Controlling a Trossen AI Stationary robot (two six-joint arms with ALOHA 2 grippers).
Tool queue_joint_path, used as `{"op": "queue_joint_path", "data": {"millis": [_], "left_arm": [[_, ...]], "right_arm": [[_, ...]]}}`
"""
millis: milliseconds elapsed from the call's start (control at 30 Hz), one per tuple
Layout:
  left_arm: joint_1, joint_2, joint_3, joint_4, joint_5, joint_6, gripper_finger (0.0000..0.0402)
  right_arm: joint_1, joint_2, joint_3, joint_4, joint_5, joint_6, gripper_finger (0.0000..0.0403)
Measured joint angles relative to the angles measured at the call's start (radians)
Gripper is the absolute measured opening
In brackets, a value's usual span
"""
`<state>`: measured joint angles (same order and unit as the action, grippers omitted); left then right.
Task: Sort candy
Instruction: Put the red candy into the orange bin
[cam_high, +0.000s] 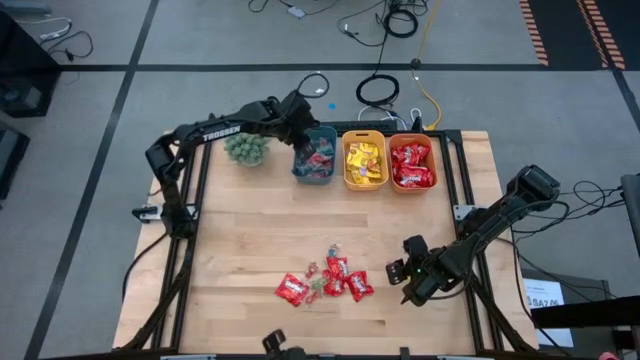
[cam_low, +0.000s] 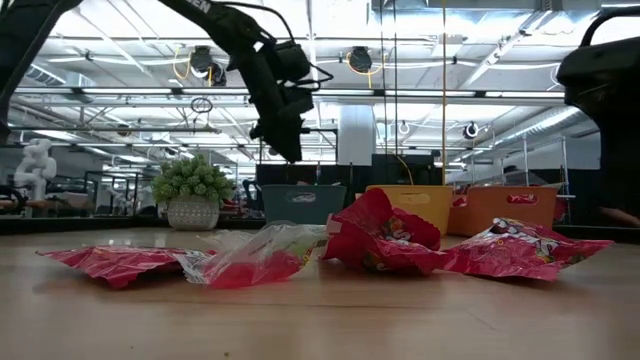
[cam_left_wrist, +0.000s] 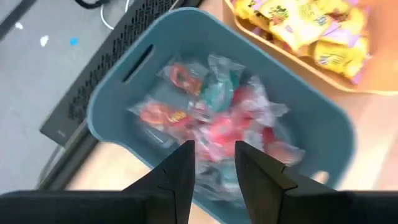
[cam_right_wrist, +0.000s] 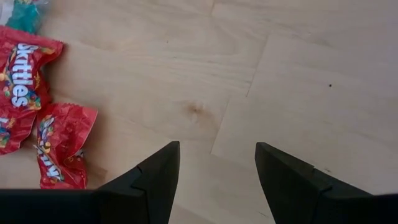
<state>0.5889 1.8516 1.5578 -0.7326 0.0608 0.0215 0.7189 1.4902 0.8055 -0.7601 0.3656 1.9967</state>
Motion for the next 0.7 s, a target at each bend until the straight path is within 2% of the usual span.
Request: {"op": "queue_joint_path", "data": {"millis": [167,333,467,567,700], "left_arm": [[-0.089,-0.066,-0.018,-0.018,-0.005,-0.105,0.0123],[-0.256,-0.176,-0.13,0.006,-0.204,-0.23,0.0123],[-0.393,-0.292,-0.283,0.074,-0.248,-0.348,0.0123],[-0.496,-0.382,-0.412,0.136,-0.25,-0.447,0.0123],[-0.631,-0.483,-0.545,0.174,-0.253,-0.562,0.0123]], "right_arm": [[0.0,0.0,0.0,0.002,0.0,-0.049,0.0201],[0.0,0.0,0.0,0.013,0.0,-0.136,0.0201],[0.0,0.0,0.0,0.038,0.001,-0.184,0.0201],[-0.004,0.0,0.0,0.093,0.004,-0.3,0.0201],[-0.022,0.0,0.0,0.226,0.028,-0.559,0.0201]]}}
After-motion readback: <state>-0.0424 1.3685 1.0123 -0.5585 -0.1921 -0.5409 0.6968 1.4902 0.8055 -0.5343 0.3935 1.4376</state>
